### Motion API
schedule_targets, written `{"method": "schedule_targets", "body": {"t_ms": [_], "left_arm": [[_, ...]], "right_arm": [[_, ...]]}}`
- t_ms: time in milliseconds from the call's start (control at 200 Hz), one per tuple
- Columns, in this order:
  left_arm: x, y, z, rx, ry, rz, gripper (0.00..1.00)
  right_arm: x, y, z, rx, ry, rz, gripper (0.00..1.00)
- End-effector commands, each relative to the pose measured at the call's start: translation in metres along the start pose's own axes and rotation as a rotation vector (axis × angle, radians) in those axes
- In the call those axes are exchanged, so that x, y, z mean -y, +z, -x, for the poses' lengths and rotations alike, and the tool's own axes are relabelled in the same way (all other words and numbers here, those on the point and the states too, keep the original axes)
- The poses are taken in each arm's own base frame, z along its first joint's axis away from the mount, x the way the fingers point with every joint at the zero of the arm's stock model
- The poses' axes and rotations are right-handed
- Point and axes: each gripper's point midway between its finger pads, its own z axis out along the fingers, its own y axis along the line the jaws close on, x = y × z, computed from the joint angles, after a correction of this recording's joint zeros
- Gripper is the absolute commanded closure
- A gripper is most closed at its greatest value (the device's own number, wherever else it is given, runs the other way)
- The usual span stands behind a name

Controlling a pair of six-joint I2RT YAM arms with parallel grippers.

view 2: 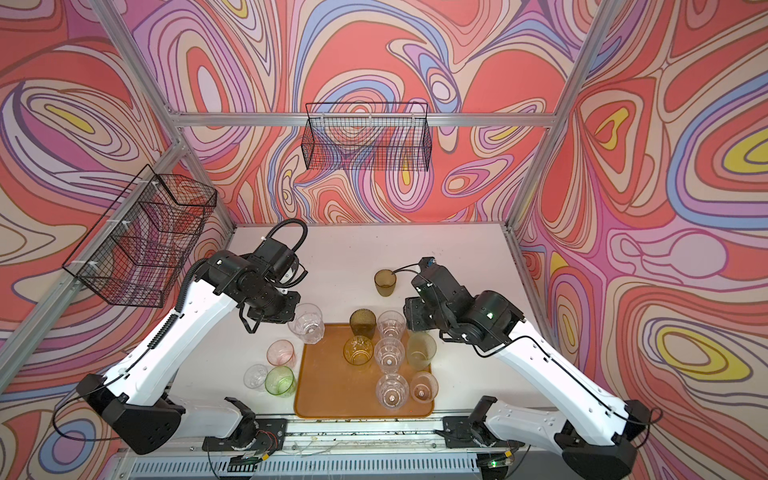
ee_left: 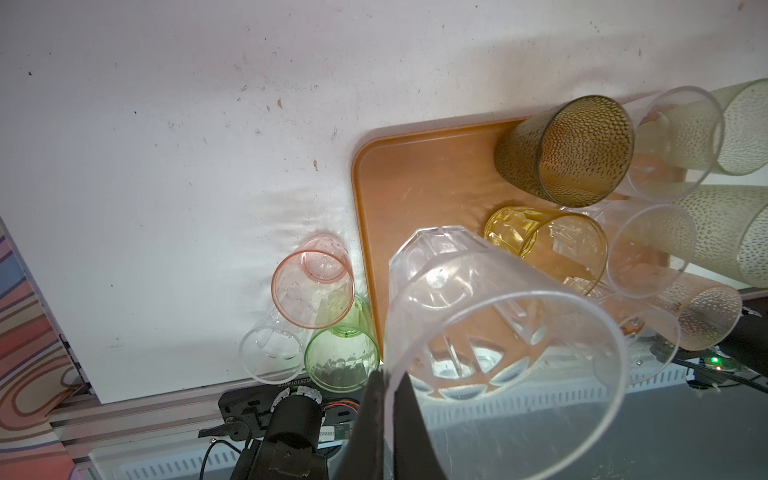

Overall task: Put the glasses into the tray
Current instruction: 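Lift the clear glass with the left gripper and carry it toward the tray, then lower the clear glass onto the tray corner nearest the robot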

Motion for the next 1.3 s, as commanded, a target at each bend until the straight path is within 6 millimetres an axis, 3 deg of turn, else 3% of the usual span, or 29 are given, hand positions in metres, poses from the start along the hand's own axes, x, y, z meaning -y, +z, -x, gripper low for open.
{"method": "schedule_targets", "body": {"t_ms": [0, 796, 1292], "left_arm": [[-0.002, -0.002, -0.016, -0.019, -0.018, 0.011, 1.00], [0.011, 0.017, -0.082, -0.082, 0.010, -0.025, 1.00], [0.029, 0.028, -0.105, -0.096, 0.076, -0.016, 1.00]], "right_arm": [[0.003, 0.003, 0.000, 0.003, -0.004, -0.013, 0.37], [-0.004, 0.006, 0.000, -0.011, -0.001, 0.010, 0.38], [-0.004, 0.006, 0.002, -0.008, -0.006, 0.007, 0.38]]}}
